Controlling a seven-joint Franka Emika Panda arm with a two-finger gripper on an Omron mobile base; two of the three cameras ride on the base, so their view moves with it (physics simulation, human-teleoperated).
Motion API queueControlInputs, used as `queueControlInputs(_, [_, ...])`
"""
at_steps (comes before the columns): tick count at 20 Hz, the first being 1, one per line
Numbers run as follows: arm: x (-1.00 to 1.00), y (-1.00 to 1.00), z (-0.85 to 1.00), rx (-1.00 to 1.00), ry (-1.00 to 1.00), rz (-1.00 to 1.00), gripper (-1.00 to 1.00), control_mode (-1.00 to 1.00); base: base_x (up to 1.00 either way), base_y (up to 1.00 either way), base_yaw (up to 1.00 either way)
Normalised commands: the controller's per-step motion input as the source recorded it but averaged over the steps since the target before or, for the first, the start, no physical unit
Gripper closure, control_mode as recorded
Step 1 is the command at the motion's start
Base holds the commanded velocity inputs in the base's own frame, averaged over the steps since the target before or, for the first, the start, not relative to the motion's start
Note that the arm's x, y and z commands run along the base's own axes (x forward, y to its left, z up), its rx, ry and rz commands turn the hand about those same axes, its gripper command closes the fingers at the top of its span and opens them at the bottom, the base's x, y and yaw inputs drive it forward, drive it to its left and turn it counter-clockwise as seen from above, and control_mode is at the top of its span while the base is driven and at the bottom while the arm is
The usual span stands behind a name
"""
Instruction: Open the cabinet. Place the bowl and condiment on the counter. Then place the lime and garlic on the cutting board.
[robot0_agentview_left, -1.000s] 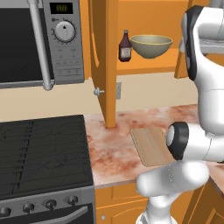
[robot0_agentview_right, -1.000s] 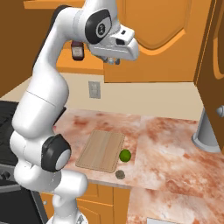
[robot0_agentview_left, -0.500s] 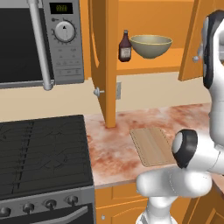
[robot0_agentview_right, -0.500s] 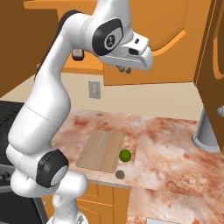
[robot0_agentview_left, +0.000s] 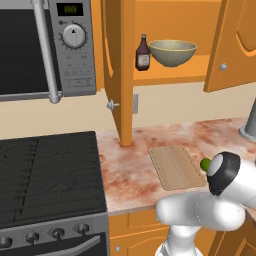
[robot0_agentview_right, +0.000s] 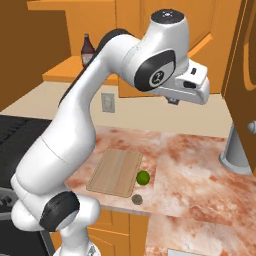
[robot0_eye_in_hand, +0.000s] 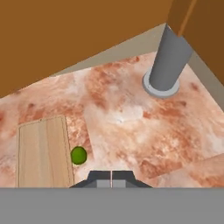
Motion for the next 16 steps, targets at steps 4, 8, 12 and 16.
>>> queueControlInputs(4, [-0.58,0.78,-0.14,-0.13,0.00,-0.06,1.00,-1.00,0.00,0.00,0.00])
queueControlInputs(8, [-0.40,1.00,-0.14,-0.22,0.05,-0.19,-1.00,-1.00,0.00,0.00,0.00])
queueControlInputs(12, [-0.25,1.00,-0.06,-0.25,0.04,-0.15,-1.00,-1.00,0.00,0.00,0.00])
queueControlInputs(16, [-0.12,1.00,0.00,-0.20,0.01,-0.08,-1.00,-1.00,0.00,0.00,0.00])
